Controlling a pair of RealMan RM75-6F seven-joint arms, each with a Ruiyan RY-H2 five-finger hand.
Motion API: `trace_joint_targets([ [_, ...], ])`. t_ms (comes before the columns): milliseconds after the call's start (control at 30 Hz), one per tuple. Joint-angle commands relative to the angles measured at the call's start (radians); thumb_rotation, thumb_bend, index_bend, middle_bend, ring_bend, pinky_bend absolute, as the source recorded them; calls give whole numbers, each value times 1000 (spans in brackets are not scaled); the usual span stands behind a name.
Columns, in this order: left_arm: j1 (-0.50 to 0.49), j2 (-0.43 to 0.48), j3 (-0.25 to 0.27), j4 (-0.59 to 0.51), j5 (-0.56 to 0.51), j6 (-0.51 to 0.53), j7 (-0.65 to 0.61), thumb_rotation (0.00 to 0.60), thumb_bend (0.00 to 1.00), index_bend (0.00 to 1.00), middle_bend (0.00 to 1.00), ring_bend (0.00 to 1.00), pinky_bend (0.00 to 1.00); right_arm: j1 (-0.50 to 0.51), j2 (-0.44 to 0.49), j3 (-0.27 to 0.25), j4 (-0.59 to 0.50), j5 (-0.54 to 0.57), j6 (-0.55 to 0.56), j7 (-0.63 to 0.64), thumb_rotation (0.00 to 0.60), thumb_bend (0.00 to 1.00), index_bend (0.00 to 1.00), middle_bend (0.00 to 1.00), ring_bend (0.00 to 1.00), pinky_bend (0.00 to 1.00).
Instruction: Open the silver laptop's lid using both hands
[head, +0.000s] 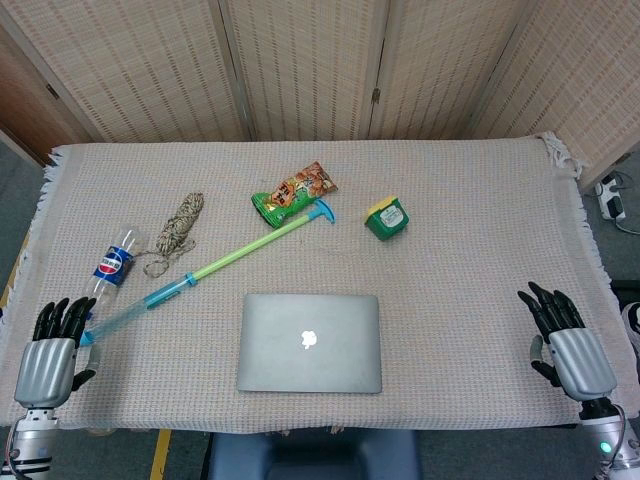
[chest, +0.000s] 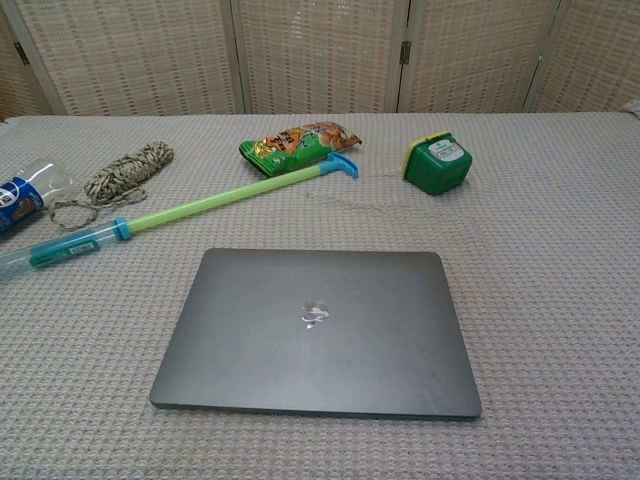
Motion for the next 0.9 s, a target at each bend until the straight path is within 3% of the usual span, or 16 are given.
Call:
trace_joint_targets([
  [33,0,0,-1,2,1,1,-4,600,544,133,133,35,0,-2,0,0,-1,-3,2,1,600,868,0,0,61,0],
  [500,-23,18,-6,29,44,-17,-53,600,544,139,133,35,0,-19,8,2,0,-28,36,14,600,867,0,0,59,0],
  [900,-223,30,19,38,295,-167,-162,600,424,142,133,36,0,-15,20,3,-18,-44,31,13,600,868,0,0,57,0],
])
